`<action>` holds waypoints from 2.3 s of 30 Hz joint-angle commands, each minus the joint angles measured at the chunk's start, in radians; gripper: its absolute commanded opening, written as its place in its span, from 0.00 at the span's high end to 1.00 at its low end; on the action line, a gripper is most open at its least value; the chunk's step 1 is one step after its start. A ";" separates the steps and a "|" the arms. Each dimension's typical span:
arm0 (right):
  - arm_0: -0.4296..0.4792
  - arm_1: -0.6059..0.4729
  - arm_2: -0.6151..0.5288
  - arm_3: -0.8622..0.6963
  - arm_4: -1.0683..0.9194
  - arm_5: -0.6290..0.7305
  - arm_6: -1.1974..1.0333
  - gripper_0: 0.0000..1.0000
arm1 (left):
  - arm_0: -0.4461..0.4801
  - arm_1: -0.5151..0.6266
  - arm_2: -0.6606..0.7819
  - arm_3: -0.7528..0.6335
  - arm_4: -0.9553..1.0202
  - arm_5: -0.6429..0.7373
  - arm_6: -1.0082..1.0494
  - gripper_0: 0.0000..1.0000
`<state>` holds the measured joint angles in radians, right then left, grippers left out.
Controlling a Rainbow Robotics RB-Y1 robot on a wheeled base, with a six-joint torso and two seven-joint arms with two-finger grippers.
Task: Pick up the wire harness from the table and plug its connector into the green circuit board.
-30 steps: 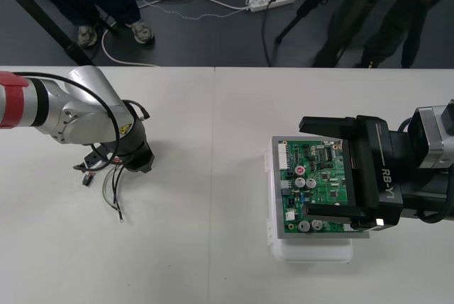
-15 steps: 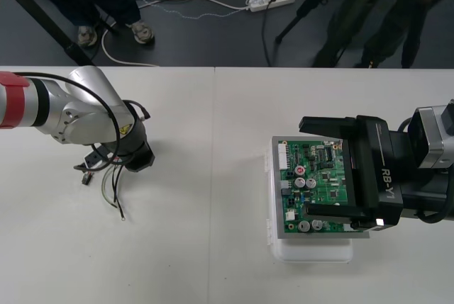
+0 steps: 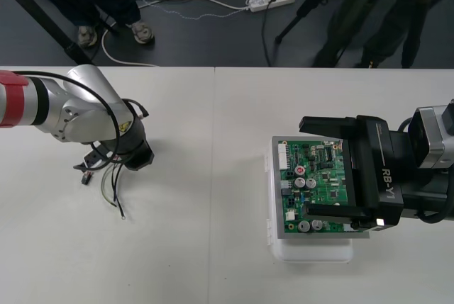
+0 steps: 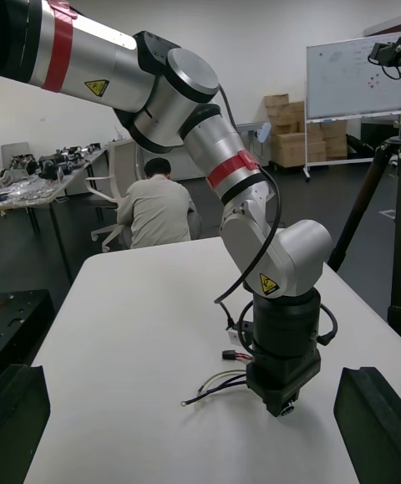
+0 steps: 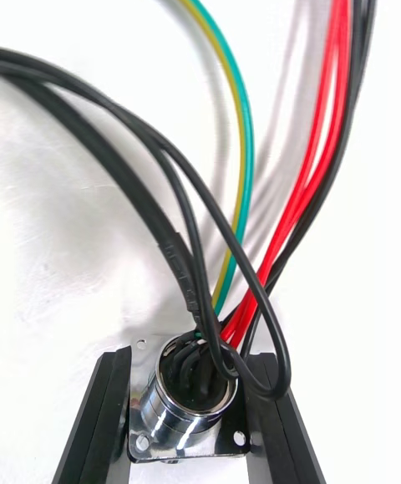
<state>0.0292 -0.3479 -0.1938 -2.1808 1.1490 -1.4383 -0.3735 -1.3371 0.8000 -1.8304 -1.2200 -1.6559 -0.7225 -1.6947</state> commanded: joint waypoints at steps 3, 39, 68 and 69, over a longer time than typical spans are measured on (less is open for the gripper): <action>0.009 0.003 0.011 -0.011 -0.017 0.009 -0.025 0.00 | 0.000 0.031 0.056 0.008 0.088 0.006 -0.103 1.00; 0.014 0.003 -0.001 -0.010 -0.014 0.009 -0.027 0.00 | 0.317 0.217 0.994 -0.133 0.298 -0.607 0.170 1.00; 0.014 0.003 -0.018 -0.010 -0.015 0.009 -0.051 0.00 | 0.731 -0.042 1.720 -0.211 0.295 -0.848 0.920 1.00; 0.014 0.003 -0.018 -0.010 -0.014 0.009 -0.053 0.00 | 0.742 -0.059 1.735 -0.211 0.295 -0.848 0.949 1.00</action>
<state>0.0309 -0.3479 -0.1944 -2.1806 1.1481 -1.4377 -0.3744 -0.6337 0.7993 -0.1566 -1.4041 -1.3572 -1.5254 -0.9524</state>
